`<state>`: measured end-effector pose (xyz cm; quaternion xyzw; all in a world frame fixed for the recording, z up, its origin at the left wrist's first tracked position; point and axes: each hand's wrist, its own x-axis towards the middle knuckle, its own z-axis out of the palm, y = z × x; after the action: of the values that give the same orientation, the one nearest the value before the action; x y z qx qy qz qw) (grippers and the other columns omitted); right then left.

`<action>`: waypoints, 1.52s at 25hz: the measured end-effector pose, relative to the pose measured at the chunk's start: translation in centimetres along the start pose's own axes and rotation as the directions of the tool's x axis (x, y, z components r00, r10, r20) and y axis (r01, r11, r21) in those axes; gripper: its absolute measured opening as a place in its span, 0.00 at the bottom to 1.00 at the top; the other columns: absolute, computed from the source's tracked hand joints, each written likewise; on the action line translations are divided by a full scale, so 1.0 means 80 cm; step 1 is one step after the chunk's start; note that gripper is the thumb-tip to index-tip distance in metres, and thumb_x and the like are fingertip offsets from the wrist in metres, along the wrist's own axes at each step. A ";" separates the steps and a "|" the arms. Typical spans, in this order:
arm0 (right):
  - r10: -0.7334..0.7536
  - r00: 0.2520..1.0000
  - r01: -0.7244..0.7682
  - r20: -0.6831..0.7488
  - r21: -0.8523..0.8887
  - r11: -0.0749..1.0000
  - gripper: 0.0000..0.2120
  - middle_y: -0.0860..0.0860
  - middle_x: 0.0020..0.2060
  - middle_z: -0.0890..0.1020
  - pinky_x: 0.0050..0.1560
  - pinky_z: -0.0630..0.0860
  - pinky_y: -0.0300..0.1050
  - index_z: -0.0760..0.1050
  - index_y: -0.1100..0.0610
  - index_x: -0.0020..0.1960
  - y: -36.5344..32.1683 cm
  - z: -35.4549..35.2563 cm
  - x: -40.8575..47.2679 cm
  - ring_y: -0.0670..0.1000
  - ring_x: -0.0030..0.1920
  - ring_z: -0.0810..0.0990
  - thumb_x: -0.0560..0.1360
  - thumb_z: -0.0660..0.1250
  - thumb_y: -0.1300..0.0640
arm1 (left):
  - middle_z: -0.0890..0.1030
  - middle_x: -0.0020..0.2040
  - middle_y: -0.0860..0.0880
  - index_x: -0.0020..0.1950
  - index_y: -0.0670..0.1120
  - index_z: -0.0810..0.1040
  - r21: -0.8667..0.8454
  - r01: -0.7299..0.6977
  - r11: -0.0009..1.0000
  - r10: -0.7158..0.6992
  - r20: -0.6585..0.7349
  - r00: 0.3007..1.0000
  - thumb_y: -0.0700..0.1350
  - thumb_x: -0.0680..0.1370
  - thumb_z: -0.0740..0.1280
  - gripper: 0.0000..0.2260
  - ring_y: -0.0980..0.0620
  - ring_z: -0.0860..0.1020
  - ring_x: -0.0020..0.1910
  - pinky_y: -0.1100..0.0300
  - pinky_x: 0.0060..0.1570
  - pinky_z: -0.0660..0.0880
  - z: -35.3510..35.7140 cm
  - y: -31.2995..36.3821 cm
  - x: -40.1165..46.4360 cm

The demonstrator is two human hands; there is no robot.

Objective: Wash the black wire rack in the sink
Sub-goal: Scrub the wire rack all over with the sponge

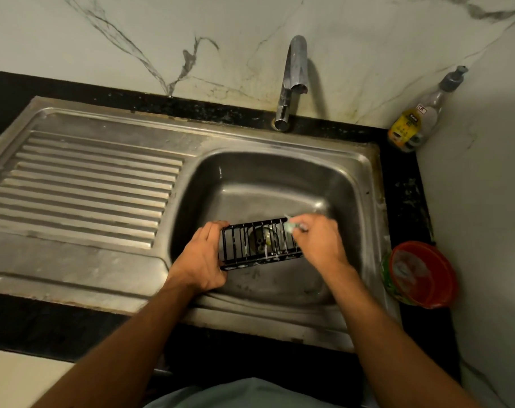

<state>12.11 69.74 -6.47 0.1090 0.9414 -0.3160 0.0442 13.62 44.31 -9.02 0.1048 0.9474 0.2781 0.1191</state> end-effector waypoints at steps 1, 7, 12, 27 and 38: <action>0.005 0.999 -0.004 0.040 -0.014 1.000 0.11 0.51 0.48 0.86 0.54 0.79 0.41 0.84 0.49 0.54 0.003 0.002 -0.011 0.50 0.45 0.83 0.74 0.70 0.59 | 0.71 0.68 0.52 0.76 0.47 0.64 0.005 -0.006 1.000 0.006 -0.002 1.000 0.46 0.66 0.76 0.41 0.53 0.70 0.65 0.59 0.72 0.68 0.000 0.000 0.000; 0.091 0.996 -0.090 0.006 -0.030 0.995 0.08 0.51 0.46 0.86 0.52 0.82 0.49 0.84 0.48 0.52 0.009 -0.009 -0.013 0.53 0.47 0.84 0.74 0.70 0.53 | 0.70 0.69 0.52 0.76 0.47 0.63 0.009 -0.035 0.999 0.035 0.003 0.999 0.45 0.64 0.77 0.43 0.54 0.69 0.67 0.62 0.72 0.65 0.003 -0.005 0.001; 0.074 0.997 -0.074 0.006 0.063 0.995 0.12 0.47 0.49 0.85 0.56 0.80 0.44 0.84 0.45 0.48 0.003 0.008 0.001 0.47 0.46 0.83 0.74 0.68 0.62 | 0.71 0.69 0.51 0.76 0.49 0.64 0.001 0.045 0.999 -0.045 0.013 0.999 0.46 0.64 0.77 0.42 0.50 0.72 0.66 0.57 0.71 0.69 0.003 -0.005 0.001; -0.017 0.996 0.019 0.089 -0.018 1.000 0.10 0.49 0.49 0.80 0.53 0.80 0.47 0.84 0.48 0.52 0.005 0.012 -0.017 0.49 0.45 0.80 0.73 0.71 0.58 | 0.70 0.69 0.52 0.77 0.48 0.63 -0.022 0.036 0.999 -0.035 0.038 0.999 0.46 0.66 0.78 0.42 0.52 0.70 0.68 0.58 0.73 0.67 -0.002 0.001 0.001; 0.029 0.991 -0.022 0.133 -0.057 0.998 0.11 0.51 0.53 0.80 0.53 0.79 0.45 0.81 0.45 0.53 0.006 0.013 -0.019 0.52 0.49 0.80 0.76 0.68 0.59 | 0.71 0.69 0.49 0.76 0.45 0.65 -0.003 0.035 0.999 -0.035 0.018 0.999 0.44 0.66 0.76 0.40 0.50 0.71 0.67 0.59 0.72 0.67 -0.004 0.006 -0.001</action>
<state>13.68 69.20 -7.38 0.0984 0.9433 -0.2957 0.1142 13.65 44.52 -8.44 0.0903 0.9475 0.2766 0.1325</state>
